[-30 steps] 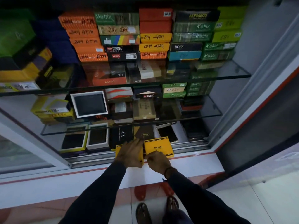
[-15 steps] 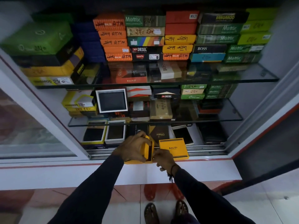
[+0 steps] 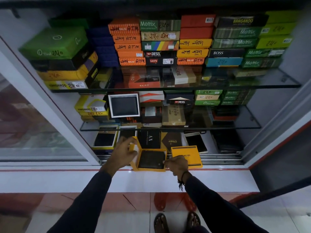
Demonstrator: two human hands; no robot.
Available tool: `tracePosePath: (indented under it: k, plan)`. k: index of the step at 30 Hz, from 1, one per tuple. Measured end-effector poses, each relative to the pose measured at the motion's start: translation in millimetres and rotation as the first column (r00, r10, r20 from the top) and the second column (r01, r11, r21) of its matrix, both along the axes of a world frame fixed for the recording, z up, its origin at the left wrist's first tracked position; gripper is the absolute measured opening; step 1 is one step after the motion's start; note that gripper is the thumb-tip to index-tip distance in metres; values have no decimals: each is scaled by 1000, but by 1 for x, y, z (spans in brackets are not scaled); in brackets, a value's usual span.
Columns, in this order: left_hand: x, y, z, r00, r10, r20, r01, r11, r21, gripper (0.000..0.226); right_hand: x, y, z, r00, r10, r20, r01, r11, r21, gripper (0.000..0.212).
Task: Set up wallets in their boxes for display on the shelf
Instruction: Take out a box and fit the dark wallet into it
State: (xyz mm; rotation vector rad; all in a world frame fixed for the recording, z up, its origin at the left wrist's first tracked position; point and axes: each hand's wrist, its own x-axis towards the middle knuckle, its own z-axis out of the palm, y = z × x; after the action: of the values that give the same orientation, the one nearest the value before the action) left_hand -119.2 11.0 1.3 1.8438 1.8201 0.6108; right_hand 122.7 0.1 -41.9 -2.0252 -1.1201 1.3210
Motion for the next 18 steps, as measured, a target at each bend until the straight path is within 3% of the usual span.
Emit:
tracePosePath:
  k: [5,9,13,18]
  plan:
    - [-21,-11,-19,895,335,295,-337,940,-47,29,-1,4,1,998,-4,61,4,1000,-9,14]
    - [-30,-19,-35,790,453,414,-430,890,-153,29,-3,-1,-1,966,86,244,-104,993,60,15]
    - [-33,-26,-45,802,458,384,-429,888,-164,33,2,-7,-9,902,113,417,-184,974,133,17]
    - [-35,-30,-46,841,494,221,-480,869,-116,27,0,-3,-10,874,172,454,-247,963,112,20]
